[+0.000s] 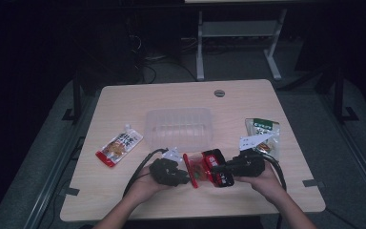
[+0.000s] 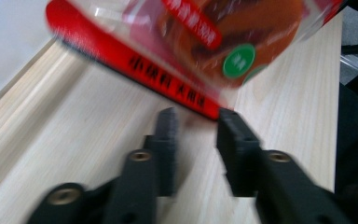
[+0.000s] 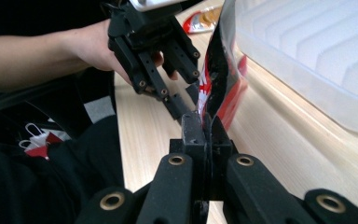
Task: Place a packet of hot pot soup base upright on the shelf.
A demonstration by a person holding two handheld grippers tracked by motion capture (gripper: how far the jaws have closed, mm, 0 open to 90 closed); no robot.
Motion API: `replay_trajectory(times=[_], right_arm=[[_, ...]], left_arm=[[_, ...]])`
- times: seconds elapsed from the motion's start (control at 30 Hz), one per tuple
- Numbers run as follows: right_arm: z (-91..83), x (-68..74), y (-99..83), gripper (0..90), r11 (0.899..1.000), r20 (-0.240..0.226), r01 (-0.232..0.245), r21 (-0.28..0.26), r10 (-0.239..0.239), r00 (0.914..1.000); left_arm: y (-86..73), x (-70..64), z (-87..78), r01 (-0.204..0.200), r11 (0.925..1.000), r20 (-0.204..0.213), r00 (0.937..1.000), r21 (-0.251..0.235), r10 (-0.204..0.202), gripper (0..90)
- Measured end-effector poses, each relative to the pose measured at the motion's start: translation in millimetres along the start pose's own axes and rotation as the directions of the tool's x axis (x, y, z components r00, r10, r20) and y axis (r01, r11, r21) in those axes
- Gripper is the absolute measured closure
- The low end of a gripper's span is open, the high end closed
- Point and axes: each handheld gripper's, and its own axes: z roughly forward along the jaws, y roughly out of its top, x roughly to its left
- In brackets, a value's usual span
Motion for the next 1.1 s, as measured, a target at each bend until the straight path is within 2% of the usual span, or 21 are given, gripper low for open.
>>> replay_trajectory(times=[0.03,0.1,0.13,0.2,0.3,0.37,0.5,0.57,0.67,0.73,0.87,0.93,1.1], right_arm=[[-1.6,0.9,1.6,90.0,1.000,-0.004,0.005,-0.017,-0.005,1.0000],[-2.9,1.3,2.2,90.0,1.000,-0.006,0.007,-0.022,-0.008,1.0000],[-5.3,2.1,3.9,90.0,0.999,-0.010,0.009,-0.034,-0.010,0.9999],[-7.3,1.6,6.3,90.0,0.999,-0.015,0.014,-0.049,-0.015,0.9998],[-8.9,-0.1,10.3,90.0,0.998,-0.012,0.017,-0.063,-0.018,0.9998],[-8.9,-1.6,11.3,90.0,0.997,-0.008,0.029,-0.071,-0.030,0.9995],[-10.7,-4.2,16.5,90.0,0.997,0.002,0.020,-0.073,-0.020,0.9998],[-11.4,-5.1,20.2,90.0,0.997,0.009,0.028,-0.074,-0.027,0.9996],[-11.5,-7.2,27.7,90.0,0.995,0.020,0.046,-0.083,-0.045,0.9988],[-11.1,-8.9,33.4,90.0,0.995,0.029,0.055,-0.087,-0.053,0.9982],[-10.6,-10.5,41.3,90.0,0.993,0.041,0.064,-0.097,-0.060,0.9973],[-10.7,-13.1,50.1,90.0,0.991,0.054,0.073,-0.113,-0.067,0.9963],[-10.2,-17.4,60.8,90.0,0.989,0.075,0.085,-0.124,-0.076,0.9943]], left_arm=[[-3.0,-0.2,-6.0,-0.005,1.0000,-0.013,0.9999,-0.001,0.005,57.4],[-5.1,0.2,-9.8,-0.003,1.0000,-0.015,0.9999,-0.001,0.003,53.8],[-10.3,1.5,-17.9,0.009,0.9999,-0.019,0.9998,-0.006,-0.009,47.5],[-13.2,2.7,-21.6,0.012,0.9998,-0.023,0.9997,-0.015,-0.012,42.9],[-25.0,5.1,-31.7,0.041,0.9983,-0.041,0.9983,-0.041,-0.042,37.6],[-27.7,5.7,-34.2,0.039,0.9985,-0.046,0.9981,-0.038,-0.041,36.3],[-38.2,6.3,-39.8,0.033,0.9993,-0.055,0.9979,-0.019,-0.034,28.8],[-45.1,4.7,-40.3,0.034,0.9993,-0.058,0.9977,-0.015,-0.035,27.3],[-46.1,4.9,-40.4,0.027,0.9996,-0.070,0.9972,0.000,-0.027,25.1],[-46.2,5.1,-41.3,0.003,0.9999,-0.092,0.9958,0.012,-0.002,24.4],[-47.6,10.5,-45.0,0.019,0.9998,-0.095,0.9953,-0.001,-0.019,24.1],[-48.9,13.7,-46.7,0.042,0.9989,-0.091,0.9949,-0.019,-0.044,24.1],[-50.4,16.0,-48.7,0.042,0.9990,-0.104,0.9937,-0.017,-0.044,24.1]])
